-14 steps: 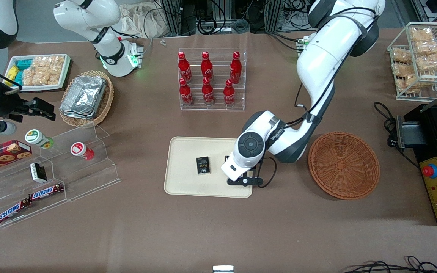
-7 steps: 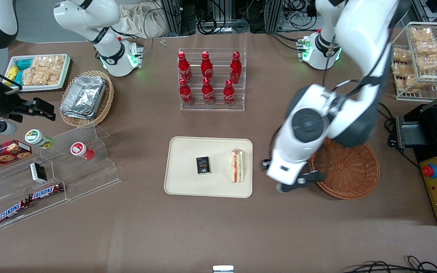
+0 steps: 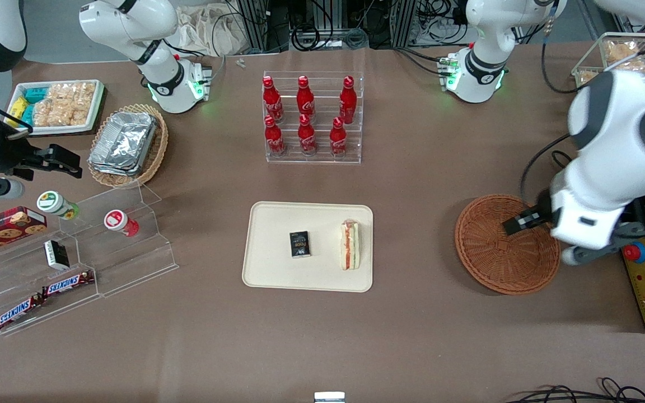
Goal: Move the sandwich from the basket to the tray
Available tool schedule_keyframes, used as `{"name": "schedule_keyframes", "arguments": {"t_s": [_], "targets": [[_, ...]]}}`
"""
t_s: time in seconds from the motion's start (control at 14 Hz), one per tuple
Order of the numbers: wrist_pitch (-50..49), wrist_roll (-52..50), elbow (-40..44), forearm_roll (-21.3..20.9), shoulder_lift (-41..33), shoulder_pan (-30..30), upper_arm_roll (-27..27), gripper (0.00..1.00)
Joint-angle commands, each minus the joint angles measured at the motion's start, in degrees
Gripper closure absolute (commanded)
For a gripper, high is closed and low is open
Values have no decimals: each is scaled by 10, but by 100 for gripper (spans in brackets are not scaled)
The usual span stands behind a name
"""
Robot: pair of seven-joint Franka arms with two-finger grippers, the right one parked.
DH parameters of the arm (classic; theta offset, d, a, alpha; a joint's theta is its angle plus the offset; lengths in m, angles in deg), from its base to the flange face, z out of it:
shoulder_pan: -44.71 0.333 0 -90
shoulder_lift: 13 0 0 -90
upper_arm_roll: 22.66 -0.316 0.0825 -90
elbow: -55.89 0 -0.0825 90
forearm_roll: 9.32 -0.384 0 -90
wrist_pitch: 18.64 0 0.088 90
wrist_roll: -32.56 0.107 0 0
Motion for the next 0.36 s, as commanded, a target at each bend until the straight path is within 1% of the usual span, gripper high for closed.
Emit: {"name": "schedule_keyframes", "arguments": {"t_s": [0.0,0.14,0.29], "targets": [[18,93,-94,33,-85,30,-1,1],[13,103,-57,39,-64,24,-21,0],[13,108,-12,28,-35,6,-22,0]]}}
